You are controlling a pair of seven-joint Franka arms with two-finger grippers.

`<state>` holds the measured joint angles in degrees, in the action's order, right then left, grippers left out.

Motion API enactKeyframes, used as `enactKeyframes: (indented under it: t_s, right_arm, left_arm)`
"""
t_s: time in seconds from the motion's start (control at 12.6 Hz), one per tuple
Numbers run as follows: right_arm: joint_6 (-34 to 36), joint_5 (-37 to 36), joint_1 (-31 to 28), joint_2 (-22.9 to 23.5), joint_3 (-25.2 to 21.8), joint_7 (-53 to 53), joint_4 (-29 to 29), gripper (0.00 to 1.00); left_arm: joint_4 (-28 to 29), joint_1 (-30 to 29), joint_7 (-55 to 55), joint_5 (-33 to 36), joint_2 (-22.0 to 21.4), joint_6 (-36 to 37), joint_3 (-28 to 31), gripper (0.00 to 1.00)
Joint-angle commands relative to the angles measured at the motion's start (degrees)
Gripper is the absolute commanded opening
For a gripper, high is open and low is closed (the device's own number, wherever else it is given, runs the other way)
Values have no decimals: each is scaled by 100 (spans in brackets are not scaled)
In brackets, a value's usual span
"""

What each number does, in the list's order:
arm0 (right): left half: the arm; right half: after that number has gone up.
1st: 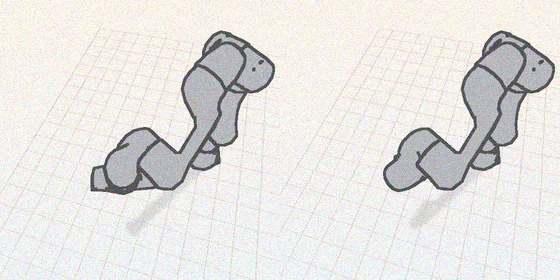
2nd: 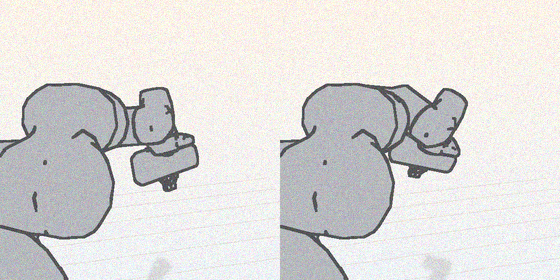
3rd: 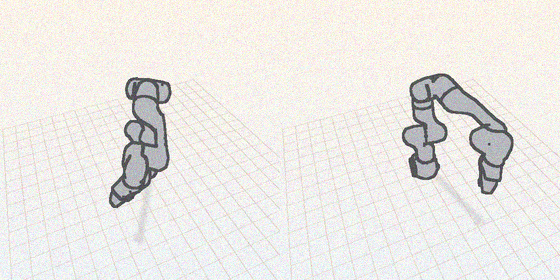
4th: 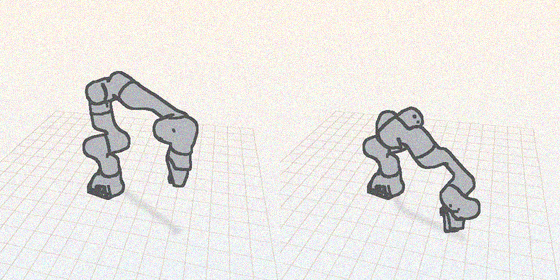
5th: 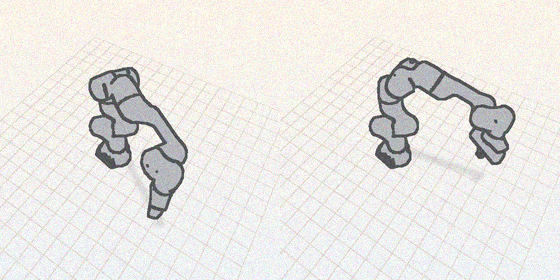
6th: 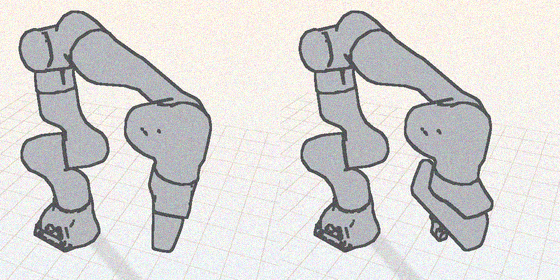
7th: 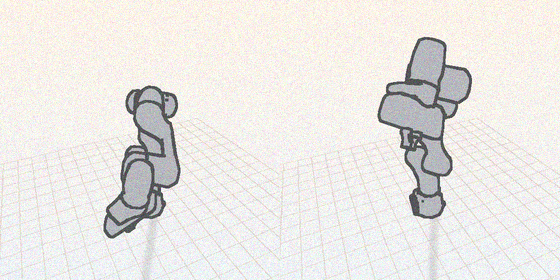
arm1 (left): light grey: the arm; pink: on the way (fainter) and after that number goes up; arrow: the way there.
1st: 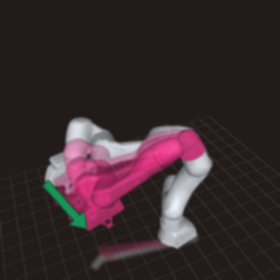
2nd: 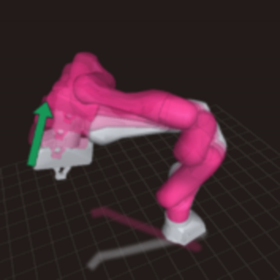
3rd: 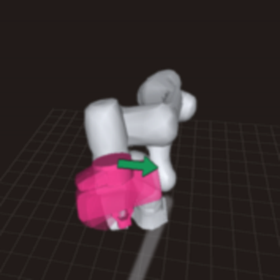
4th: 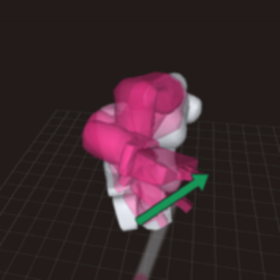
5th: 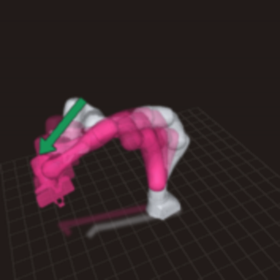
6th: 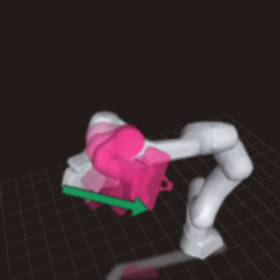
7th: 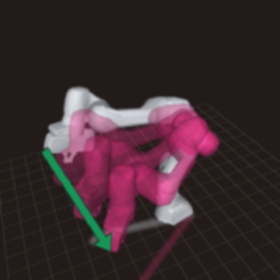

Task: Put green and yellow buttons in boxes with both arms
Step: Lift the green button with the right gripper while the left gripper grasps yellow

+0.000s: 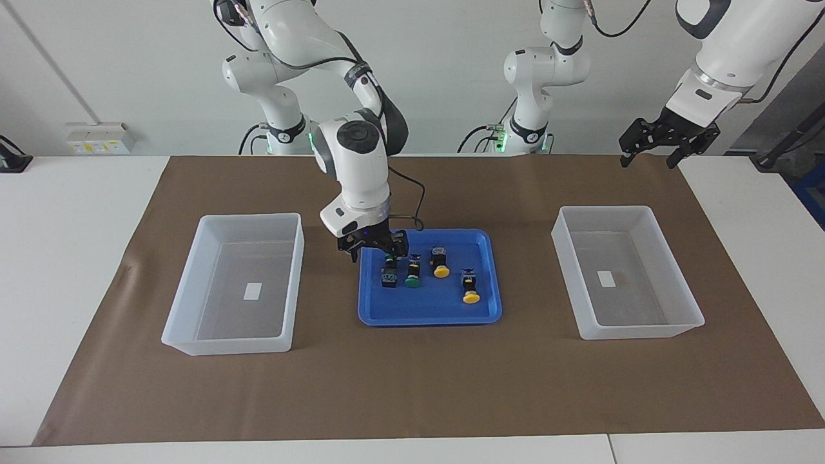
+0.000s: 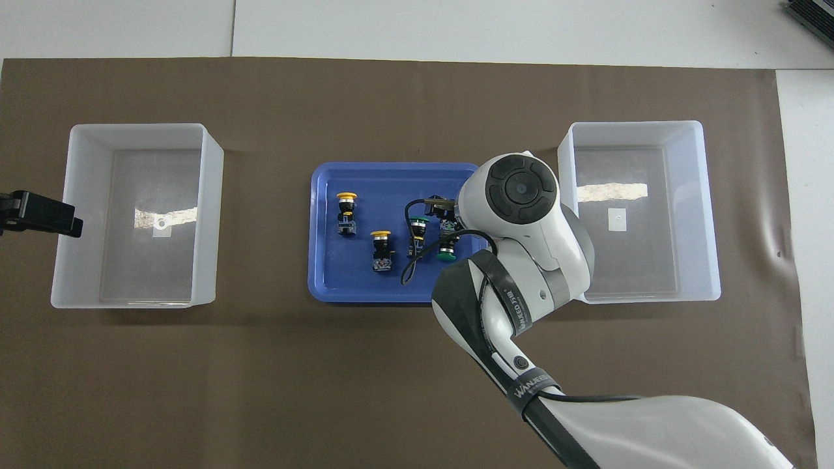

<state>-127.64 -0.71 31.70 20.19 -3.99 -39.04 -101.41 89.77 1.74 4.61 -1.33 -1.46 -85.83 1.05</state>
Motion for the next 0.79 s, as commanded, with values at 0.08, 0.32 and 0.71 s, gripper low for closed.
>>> enactKeyframes:
  t_s: [0.08,0.32,0.71]
  right_arm:
    - [-446,-70,73,239,-5,-384,-81,100]
    - [-560,-96,188,380,-5,-456,-81,100]
    - [-763,-219,179,495,-14,-526,-204,89]
  left_arm:
    - [820,255,-143,80,-345,-1116,-96,100]
    - [1481,721,-459,80,-470,-1682,-96,100]
    - [1939,1634,-1479,80,82,-2666,-88,100]
